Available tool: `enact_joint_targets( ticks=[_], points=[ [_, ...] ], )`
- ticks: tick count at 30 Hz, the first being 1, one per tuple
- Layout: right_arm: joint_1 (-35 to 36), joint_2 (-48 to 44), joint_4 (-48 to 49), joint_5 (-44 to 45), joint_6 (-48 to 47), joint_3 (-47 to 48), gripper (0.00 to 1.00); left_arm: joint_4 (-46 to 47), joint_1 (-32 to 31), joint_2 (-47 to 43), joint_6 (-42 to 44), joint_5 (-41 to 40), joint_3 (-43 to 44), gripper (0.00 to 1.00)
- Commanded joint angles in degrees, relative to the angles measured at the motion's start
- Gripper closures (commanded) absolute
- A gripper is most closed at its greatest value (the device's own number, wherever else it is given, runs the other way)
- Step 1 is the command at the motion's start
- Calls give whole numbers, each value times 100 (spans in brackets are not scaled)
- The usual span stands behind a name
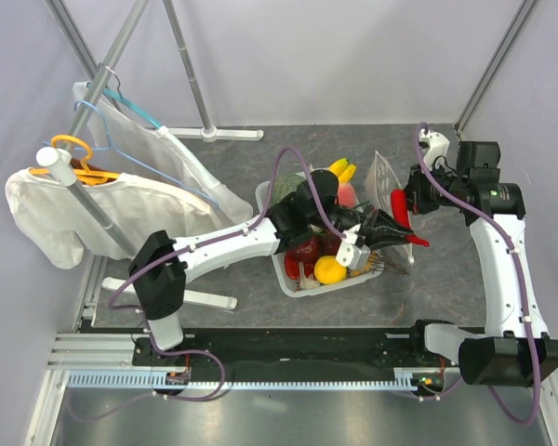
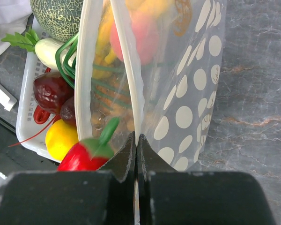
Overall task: Place the food in the zip-top bag and seal the zipper
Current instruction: Place the fake vegetable in the zipper food storage bag.
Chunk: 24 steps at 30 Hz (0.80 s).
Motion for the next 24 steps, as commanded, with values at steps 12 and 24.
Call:
enact_joint_targets(
  ticks=[12, 24],
  points=[
    [-18, -25, -235, 85, -244, 485, 100, 1104, 584, 541, -1236, -671, 28, 55],
    [-27, 397, 28, 1067, 178, 644, 100, -2054, 575, -856, -1702, -231, 300, 26]
  ],
)
